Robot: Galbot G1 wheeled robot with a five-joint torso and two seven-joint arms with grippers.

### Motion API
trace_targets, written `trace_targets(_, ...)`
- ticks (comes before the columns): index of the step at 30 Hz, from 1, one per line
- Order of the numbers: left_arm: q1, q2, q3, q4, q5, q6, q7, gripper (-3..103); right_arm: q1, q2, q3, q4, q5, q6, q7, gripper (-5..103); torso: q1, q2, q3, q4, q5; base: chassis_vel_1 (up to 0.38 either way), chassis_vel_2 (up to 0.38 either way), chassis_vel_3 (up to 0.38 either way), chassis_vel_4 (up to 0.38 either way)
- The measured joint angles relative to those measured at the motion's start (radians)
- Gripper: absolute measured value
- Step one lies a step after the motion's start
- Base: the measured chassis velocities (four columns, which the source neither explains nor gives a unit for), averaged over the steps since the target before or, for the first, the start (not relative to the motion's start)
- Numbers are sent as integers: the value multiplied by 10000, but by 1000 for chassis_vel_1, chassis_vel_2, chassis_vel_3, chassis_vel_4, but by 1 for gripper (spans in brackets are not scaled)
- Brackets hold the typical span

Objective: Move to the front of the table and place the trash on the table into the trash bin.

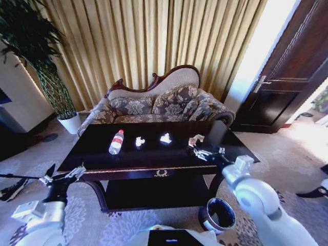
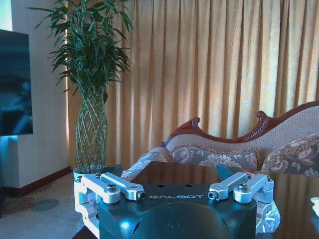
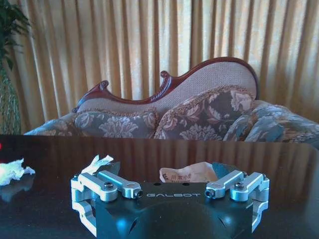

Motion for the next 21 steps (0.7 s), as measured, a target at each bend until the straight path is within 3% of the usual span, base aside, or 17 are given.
trace_targets(14,-148,342,136,0,-350,121,-9,100,1419,-365,-1886,-1354,87,-123,245,100,1,0,-1,-1,1,0,0,0,0)
trace_targets(21,-69,313,74,-1,-227,-81,-11,100,1729,-335,-2178,-1807,29,-38,401,100,1,0,0,0,2,0,0,0,0)
